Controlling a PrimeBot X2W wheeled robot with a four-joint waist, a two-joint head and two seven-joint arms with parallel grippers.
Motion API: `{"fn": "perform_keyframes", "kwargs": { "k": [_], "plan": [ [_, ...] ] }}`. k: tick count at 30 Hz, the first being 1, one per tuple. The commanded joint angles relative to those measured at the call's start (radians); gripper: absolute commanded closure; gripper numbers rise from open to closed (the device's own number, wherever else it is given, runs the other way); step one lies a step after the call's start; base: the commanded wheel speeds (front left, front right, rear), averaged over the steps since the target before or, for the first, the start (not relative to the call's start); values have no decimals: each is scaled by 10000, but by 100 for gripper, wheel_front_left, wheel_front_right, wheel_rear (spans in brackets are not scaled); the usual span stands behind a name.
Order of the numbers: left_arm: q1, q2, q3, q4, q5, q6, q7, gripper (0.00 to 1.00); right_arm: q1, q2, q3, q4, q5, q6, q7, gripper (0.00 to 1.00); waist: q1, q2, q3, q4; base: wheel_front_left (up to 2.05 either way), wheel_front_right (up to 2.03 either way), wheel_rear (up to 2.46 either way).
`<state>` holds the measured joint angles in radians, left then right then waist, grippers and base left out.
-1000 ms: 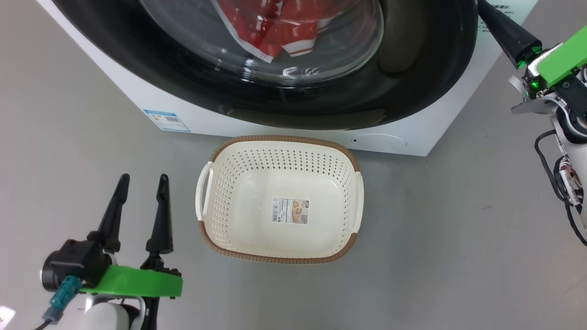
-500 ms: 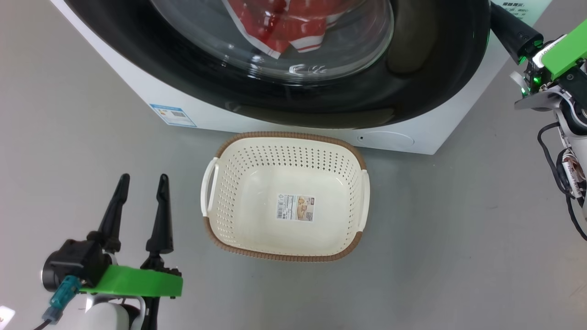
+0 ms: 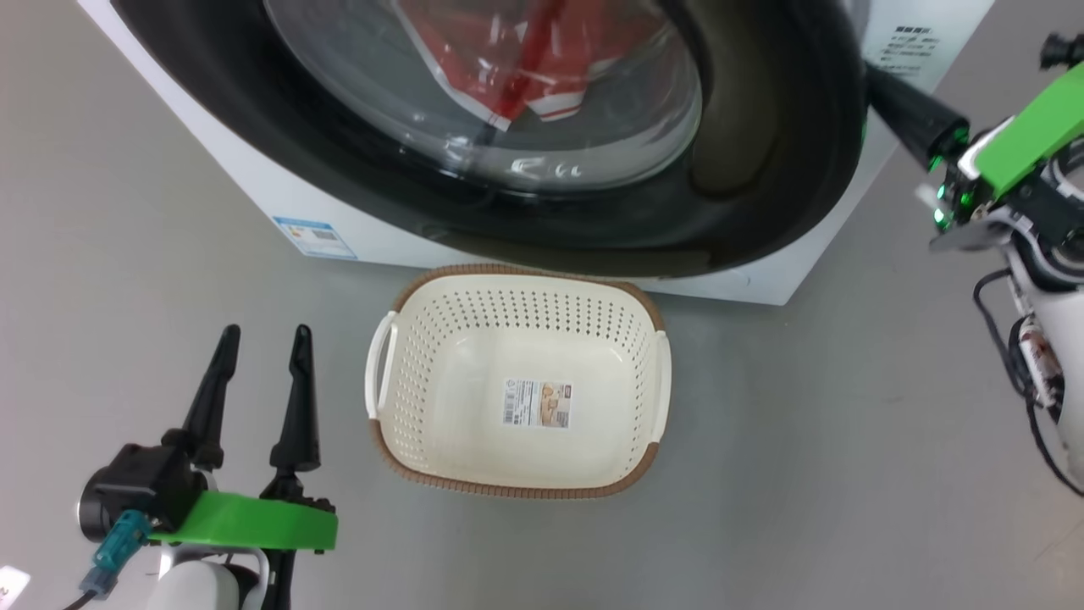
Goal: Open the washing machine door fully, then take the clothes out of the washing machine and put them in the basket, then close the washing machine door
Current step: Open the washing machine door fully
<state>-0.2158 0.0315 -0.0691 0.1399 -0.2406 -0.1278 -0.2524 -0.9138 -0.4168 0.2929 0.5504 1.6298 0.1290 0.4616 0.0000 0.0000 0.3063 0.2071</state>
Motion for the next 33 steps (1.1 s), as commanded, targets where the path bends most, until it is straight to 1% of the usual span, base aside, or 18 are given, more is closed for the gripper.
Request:
{"fn": "perform_keyframes", "kwargs": {
  "k": [1,13,20,22,24,25,26,33],
  "plan": [
    [-102,188,325,-174,41,-29,-93,0,396,269,162,-499,97,17,264,100,0,0,-174,-74,0,0,0],
    [131,188,358,-80,133,-29,-93,0,1334,503,194,-1132,141,17,743,100,0,0,-678,-242,0,0,0],
    [276,190,354,-12,145,-29,-93,0,1752,581,-46,-1360,28,17,515,100,0,0,-989,-319,0,0,0],
    [324,194,362,-1,143,-29,-93,0,1896,594,-129,-1405,-9,17,409,68,0,0,-1067,-344,0,0,0],
    [370,196,371,7,133,-29,-93,0,2056,604,-174,-1503,-39,17,368,55,0,0,-1140,-377,0,0,0],
    [399,199,381,12,128,-29,-93,0,2138,609,-201,-1552,-63,17,329,33,0,0,-1186,-401,0,0,0],
    [422,202,392,9,123,-29,-93,0,2210,608,-237,-1610,-90,17,278,0,0,0,-1205,-421,0,0,0],
    [521,212,476,-29,124,-29,-94,0,2652,579,-461,-2134,-240,17,17,0,0,0,-1347,-606,0,0,0]
  ]
}}
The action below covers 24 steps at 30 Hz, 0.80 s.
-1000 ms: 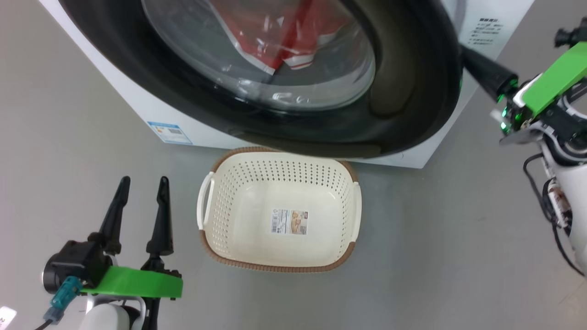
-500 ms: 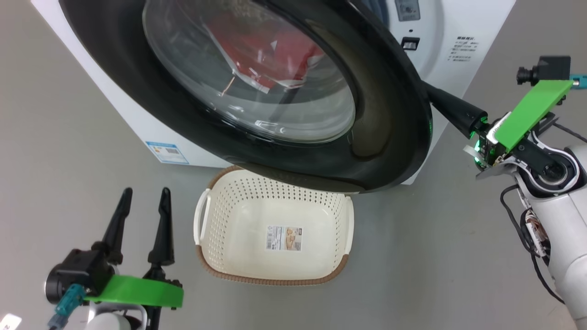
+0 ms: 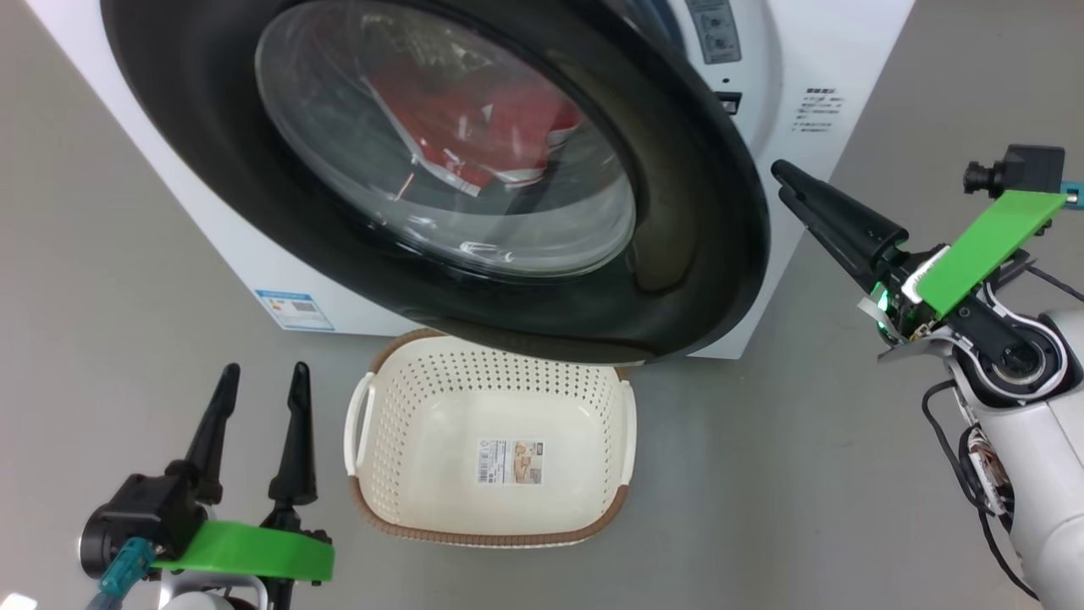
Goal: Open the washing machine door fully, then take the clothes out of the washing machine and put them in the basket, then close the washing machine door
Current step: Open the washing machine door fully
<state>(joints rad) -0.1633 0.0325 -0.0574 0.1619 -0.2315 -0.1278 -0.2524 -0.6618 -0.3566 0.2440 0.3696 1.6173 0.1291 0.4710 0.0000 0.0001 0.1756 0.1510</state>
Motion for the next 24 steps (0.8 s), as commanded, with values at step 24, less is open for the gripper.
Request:
{"fn": "perform_keyframes", "kwargs": {
  "k": [24],
  "plan": [
    [432,197,538,-298,47,-29,-94,0,2507,-469,-7,-3223,-1459,16,-1918,0,0,-1,-691,-531,0,0,0]
  ]
}}
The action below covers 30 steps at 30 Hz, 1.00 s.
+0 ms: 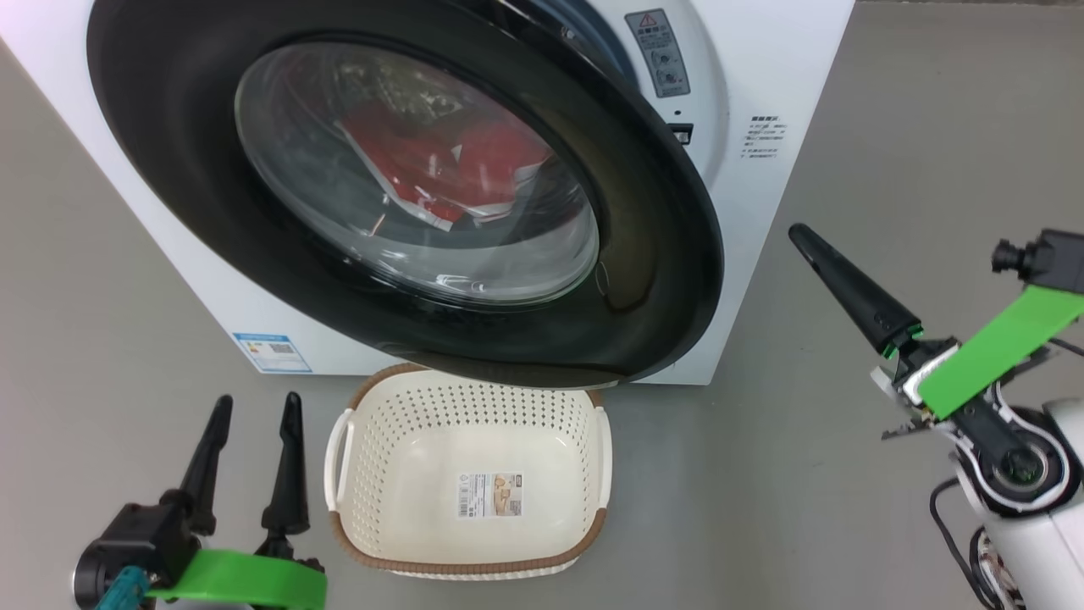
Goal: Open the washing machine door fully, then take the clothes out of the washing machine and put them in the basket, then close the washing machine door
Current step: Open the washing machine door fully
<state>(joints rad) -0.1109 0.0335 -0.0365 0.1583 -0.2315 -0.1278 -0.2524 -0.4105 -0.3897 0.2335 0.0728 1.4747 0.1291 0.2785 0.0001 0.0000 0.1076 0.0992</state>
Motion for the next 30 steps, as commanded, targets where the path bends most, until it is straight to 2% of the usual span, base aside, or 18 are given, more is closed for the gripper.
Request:
{"fn": "perform_keyframes", "kwargs": {
  "k": [1,11,20,25,30],
  "plan": [
    [-78,187,337,-265,49,-29,-94,0,94,-174,128,-384,-155,16,-149,0,-1,0,-25,-30,0,0,0],
    [23,184,382,-338,56,-29,-94,0,990,-817,967,-1205,-2061,16,-2546,0,-1,0,-74,-154,0,0,0],
    [56,184,395,-414,67,-29,-94,0,1372,-1374,1890,-754,-4053,16,-5047,0,-1,0,-39,-198,0,0,0],
    [70,185,395,-453,62,-29,-94,0,1387,-1175,1782,-182,-5575,16,-5382,0,-1,0,-12,-216,0,0,0],
    [65,185,408,-483,53,-29,-94,0,1683,-459,929,-223,-7185,16,-5398,0,-1,0,26,-215,0,0,0]
  ]
}}
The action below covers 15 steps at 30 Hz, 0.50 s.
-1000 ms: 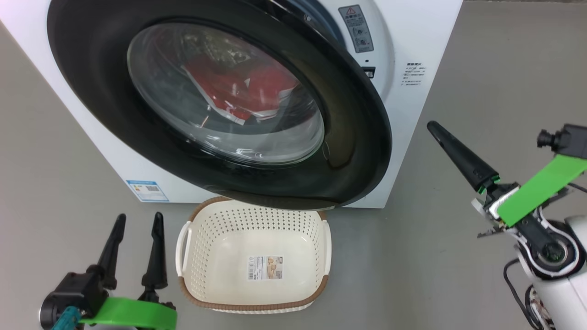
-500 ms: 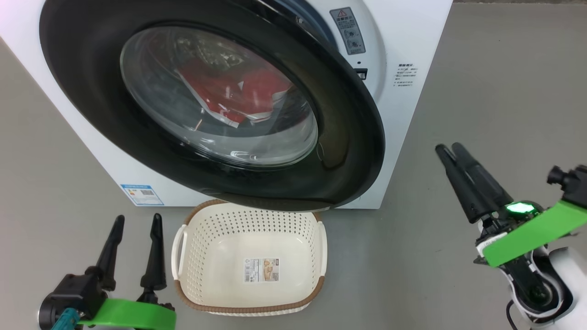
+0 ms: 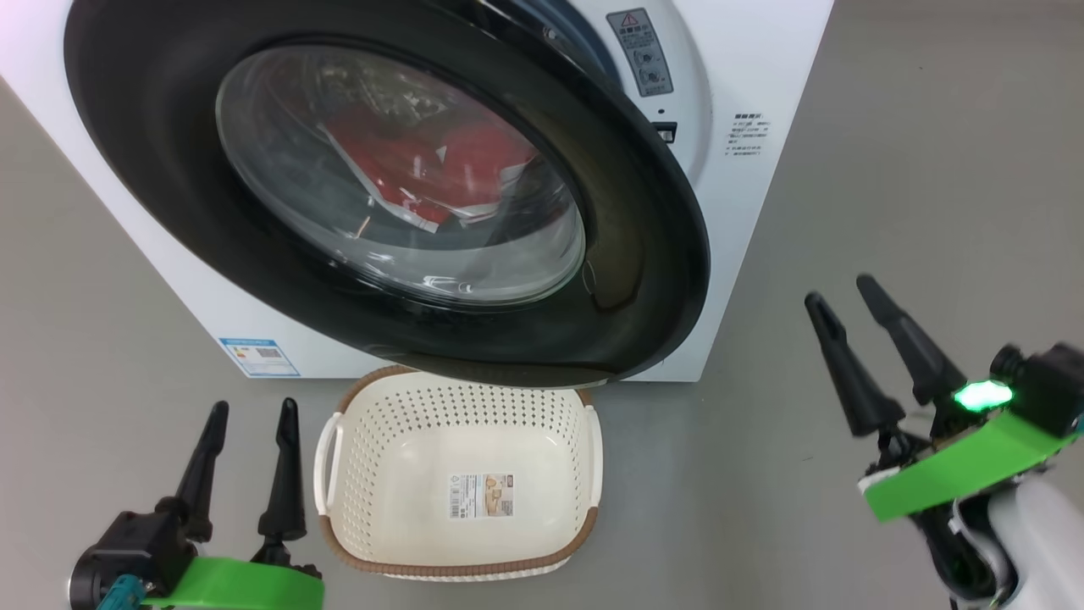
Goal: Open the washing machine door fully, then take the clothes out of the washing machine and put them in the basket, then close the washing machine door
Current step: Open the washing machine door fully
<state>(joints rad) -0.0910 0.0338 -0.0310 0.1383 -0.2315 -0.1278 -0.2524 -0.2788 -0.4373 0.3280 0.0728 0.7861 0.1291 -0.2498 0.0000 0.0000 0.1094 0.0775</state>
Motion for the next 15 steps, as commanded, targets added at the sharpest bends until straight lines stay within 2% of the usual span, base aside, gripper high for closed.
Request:
{"fn": "perform_keyframes", "kwargs": {
  "k": [1,8,15],
  "plan": [
    [-138,181,349,-283,50,-29,-94,0,445,140,-135,-198,-553,16,-116,0,0,0,20,8,0,0,0],
    [-192,179,304,-268,31,-29,-94,0,774,618,-547,120,-1854,16,-118,0,0,0,65,64,0,0,0],
    [-214,178,269,-214,-2,-29,-94,0,1003,894,-769,114,-2455,16,-119,0,0,0,65,95,0,0,0]
  ]
}}
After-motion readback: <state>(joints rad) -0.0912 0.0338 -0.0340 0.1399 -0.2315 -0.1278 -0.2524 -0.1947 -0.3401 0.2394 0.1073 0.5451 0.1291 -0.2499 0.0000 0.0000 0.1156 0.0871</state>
